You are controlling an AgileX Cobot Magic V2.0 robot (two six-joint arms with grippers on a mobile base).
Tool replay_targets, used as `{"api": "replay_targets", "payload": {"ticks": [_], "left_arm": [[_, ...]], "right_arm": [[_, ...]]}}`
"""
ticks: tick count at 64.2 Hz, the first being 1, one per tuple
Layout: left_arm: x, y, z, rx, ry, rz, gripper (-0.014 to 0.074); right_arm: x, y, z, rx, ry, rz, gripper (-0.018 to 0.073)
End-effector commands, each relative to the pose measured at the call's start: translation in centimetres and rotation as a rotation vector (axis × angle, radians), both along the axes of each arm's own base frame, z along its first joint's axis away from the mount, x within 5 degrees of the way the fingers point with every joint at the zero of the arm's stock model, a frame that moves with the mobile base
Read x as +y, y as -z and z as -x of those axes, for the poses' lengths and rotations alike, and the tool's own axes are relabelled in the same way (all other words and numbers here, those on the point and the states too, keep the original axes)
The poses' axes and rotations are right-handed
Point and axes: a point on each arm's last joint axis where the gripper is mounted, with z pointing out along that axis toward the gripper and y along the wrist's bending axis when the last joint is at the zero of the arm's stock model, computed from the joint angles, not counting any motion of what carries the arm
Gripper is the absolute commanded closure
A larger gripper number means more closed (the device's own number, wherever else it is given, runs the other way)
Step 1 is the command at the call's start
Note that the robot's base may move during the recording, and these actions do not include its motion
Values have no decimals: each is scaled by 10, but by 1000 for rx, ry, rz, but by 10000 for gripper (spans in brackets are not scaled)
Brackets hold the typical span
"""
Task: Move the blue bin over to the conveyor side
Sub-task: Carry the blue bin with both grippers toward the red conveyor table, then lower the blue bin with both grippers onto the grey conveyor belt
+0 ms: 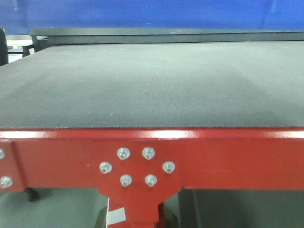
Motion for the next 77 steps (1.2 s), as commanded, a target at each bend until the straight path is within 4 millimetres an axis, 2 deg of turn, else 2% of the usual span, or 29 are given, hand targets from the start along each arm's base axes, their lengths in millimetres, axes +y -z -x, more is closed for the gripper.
{"api": "replay_targets", "payload": {"ticks": [1, 77], "left_arm": [[0, -16, 7, -110, 13, 7, 615], [0, -16, 7, -110, 13, 7, 615]], "right_arm": [[-3, -22, 5, -158, 1, -6, 648], [-3, -22, 5, -158, 1, -6, 648]]}}
